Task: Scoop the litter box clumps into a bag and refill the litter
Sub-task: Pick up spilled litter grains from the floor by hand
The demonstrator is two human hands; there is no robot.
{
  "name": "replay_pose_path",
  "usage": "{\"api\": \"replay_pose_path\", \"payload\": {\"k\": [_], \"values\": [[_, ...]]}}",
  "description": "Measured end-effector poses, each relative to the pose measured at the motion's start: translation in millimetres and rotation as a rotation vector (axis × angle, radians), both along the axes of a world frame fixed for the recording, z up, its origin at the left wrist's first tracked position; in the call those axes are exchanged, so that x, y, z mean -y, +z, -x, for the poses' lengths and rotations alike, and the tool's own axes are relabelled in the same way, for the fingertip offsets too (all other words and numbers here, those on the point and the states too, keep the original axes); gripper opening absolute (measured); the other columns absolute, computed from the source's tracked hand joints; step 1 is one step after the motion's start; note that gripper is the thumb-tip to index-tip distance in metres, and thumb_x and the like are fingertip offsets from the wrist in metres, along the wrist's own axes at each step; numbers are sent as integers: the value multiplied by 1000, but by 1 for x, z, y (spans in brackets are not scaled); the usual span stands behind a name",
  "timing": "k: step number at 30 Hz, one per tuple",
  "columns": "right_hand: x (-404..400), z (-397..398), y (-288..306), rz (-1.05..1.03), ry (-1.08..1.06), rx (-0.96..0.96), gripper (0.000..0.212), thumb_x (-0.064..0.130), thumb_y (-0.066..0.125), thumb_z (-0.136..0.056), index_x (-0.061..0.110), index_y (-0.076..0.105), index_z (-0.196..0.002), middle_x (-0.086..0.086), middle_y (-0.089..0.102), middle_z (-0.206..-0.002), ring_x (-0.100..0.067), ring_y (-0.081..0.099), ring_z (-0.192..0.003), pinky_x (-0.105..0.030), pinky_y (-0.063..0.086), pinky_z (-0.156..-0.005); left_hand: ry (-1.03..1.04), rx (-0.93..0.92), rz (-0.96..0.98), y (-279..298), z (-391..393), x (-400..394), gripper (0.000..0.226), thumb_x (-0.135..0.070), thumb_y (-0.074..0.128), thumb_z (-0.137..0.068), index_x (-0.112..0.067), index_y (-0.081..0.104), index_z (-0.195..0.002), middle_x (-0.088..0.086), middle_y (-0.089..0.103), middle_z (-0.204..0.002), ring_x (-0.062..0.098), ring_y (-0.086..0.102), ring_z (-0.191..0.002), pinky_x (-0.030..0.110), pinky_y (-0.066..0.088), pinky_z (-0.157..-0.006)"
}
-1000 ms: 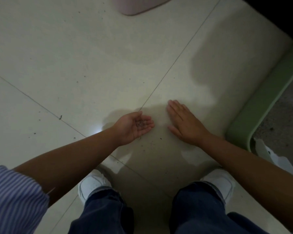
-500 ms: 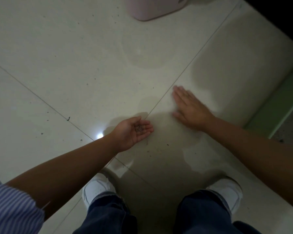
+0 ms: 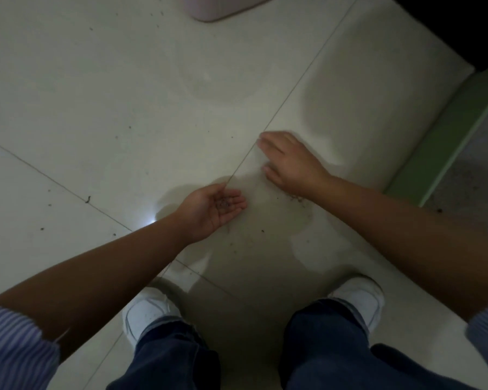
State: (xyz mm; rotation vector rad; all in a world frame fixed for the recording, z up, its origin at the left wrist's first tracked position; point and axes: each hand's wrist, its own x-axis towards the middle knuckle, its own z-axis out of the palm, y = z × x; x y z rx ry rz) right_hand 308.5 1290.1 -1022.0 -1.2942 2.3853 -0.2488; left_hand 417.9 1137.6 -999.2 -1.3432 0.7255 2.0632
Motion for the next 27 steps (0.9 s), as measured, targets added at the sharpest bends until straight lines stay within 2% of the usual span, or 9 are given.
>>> {"api": "replay_pose_path", "payload": {"k": [5, 9, 11, 13, 15, 18, 20, 23, 27], "values": [[-10, -31, -5, -30, 93, -10, 42, 23, 43, -73, -9, 67, -86, -25, 68, -97, -38, 68, -88, -46, 54, -80, 2, -5, 14, 2, -2, 2, 38, -22, 34, -98, 1, 57, -79, 9, 68, -56, 15, 69, -54, 22, 57, -57], [-53, -58, -8, -6, 4, 15, 41, 18, 40, -85, -11, 68, -85, -24, 68, -89, -36, 69, -78, -38, 56, -73, -8, -3, 9, 0, -1, -2, 38, -22, 33, -99, 1, 56, -78, 9, 68, -55, 14, 69, -52, 20, 56, -54], [-71, -67, -7, 50, -35, -8, 53, 21, 29, -98, -10, 70, -86, -23, 69, -88, -34, 69, -78, -33, 53, -79, -25, -8, 4, 0, -1, -5, 38, -22, 33, -98, 0, 56, -79, 8, 68, -55, 14, 69, -52, 20, 56, -55], [-81, -69, -3, 124, -99, -31, 62, 27, 23, -101, -10, 70, -87, -24, 69, -90, -33, 64, -87, -32, 42, -88, -43, -14, 3, 0, 1, -7, 37, -22, 34, -98, 0, 57, -79, 8, 68, -56, 15, 69, -53, 21, 56, -56], [-86, -70, 1, 179, -245, -70, 54, 26, 31, -99, -11, 69, -89, -26, 69, -89, -30, 56, -91, -31, 39, -85, -58, -16, 2, 0, 1, -8, 37, -22, 34, -98, 0, 57, -80, 8, 68, -56, 15, 69, -53, 21, 56, -56], [-81, -73, 8, 84, -602, -98, 37, 23, 56, -82, -7, 67, -98, -24, 66, -87, -35, 62, -82, -27, 34, -76, -73, -28, 9, 1, 3, -9, 37, -23, 34, -98, 0, 57, -80, 8, 68, -56, 15, 69, -54, 21, 56, -56], [-76, -78, 7, -15, -800, 27, 48, 23, 67, -79, -2, 59, -119, -22, 58, -105, -35, 55, -101, -25, 33, -84, -77, -31, 14, 2, 3, -9, 36, -22, 35, -98, 0, 57, -80, 7, 68, -56, 14, 69, -54, 21, 56, -57], [-69, -81, 4, -57, -801, 163, 54, 21, 68, -81, 4, 51, -128, -18, 49, -118, -30, 45, -113, -26, 34, -93, -74, -36, 14, 1, 1, -9, 36, -22, 35, -98, 1, 57, -81, 8, 68, -57, 15, 69, -55, 22, 57, -58], [-61, -77, 0, -14, -794, 122, 34, 8, 62, -84, -6, 61, -115, -22, 56, -109, -33, 53, -104, -25, 37, -88, -76, -28, 15, -1, -4, -8, 35, -22, 36, -98, 1, 57, -81, 9, 69, -58, 16, 70, -56, 22, 57, -58]]}}
